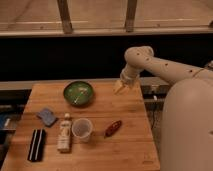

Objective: Place the pepper in the ceramic bowl

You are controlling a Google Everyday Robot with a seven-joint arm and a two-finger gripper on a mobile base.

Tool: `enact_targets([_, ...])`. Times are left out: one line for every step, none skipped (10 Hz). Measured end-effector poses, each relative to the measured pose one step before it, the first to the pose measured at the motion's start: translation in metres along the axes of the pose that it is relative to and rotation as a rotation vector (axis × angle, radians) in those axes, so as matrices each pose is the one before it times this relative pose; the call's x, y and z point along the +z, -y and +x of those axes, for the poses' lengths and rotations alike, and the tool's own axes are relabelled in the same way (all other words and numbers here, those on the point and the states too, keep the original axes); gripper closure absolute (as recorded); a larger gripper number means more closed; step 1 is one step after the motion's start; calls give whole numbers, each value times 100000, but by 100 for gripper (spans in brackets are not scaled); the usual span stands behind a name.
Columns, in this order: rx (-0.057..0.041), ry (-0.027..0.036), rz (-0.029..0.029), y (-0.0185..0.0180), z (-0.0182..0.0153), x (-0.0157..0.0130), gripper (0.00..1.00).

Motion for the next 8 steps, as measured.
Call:
enact_targets([5, -4, -8, 0, 2, 3, 36])
enact_targets([-3, -1, 9, 1, 0, -1, 36])
enact_targets([-14, 4, -2, -4, -5, 1, 36])
enact_targets([7, 3, -1, 2, 2, -1, 36])
enact_targets([-1, 0, 1, -1, -1, -1, 36])
enact_targets([0, -7, 1, 2, 3, 1, 36])
enact_targets([27, -15, 54, -1, -12, 5, 36])
enact_targets([528, -267, 560, 100, -14, -25, 36])
